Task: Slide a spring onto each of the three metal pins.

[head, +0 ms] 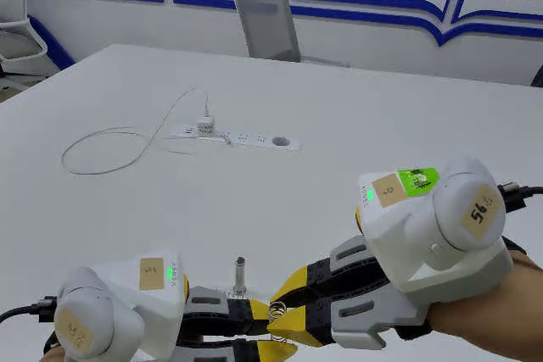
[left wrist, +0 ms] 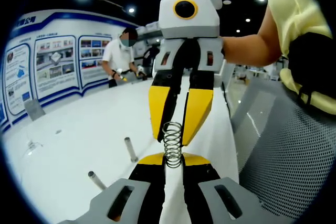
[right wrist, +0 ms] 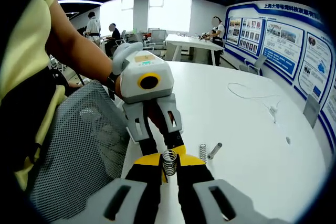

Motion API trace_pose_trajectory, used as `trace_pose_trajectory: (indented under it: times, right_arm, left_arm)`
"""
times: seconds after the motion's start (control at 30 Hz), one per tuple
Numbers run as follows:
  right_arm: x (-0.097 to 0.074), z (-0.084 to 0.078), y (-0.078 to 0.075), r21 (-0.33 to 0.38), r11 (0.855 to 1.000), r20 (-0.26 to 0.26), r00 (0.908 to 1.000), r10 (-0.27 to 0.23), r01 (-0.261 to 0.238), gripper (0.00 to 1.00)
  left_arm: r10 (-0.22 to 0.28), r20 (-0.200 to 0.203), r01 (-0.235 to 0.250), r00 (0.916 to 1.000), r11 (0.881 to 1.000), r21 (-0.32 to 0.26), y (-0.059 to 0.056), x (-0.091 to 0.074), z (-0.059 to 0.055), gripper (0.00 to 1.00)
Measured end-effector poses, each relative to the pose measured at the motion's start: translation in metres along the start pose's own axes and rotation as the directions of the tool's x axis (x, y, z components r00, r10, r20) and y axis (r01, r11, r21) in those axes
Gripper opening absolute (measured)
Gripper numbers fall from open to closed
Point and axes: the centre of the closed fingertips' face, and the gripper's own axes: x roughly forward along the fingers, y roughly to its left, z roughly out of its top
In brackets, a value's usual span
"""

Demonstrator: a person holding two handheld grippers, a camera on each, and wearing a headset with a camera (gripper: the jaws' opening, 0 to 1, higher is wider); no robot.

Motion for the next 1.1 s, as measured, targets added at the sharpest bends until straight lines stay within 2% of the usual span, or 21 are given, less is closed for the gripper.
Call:
trace_pose_trajectory:
  times: [0.33, 0.6, 0.87, 1.1]
  right_arm:
    - [-0.008, 0.001, -0.01, 0.028, 0.999, 0.028, 0.9989, -0.038, 0.037, 0.11]
    - [-0.019, 0.0, -0.02, 0.05, 0.996, 0.046, 0.9958, -0.079, 0.077, 0.11]
    - [-0.034, -0.001, -0.042, 0.093, 0.985, 0.078, 0.9852, -0.153, 0.145, 0.11]
    - [-0.041, -0.005, -0.054, 0.115, 0.975, 0.09, 0.9758, -0.199, 0.189, 0.11]
  left_arm:
    - [0.019, -0.003, -0.019, 0.9998, 1.0, -0.012, 0.003, -0.004, -0.003, 0.17]
    - [0.063, -0.007, -0.063, 0.998, 0.997, -0.04, 0.013, -0.015, -0.008, 0.23]
    - [0.124, -0.004, -0.124, 0.9923, 0.99, -0.074, 0.024, -0.031, -0.014, 0.28]
    - [0.168, -0.004, -0.168, 0.9857, 0.981, -0.093, 0.033, -0.041, -0.017, 0.34]
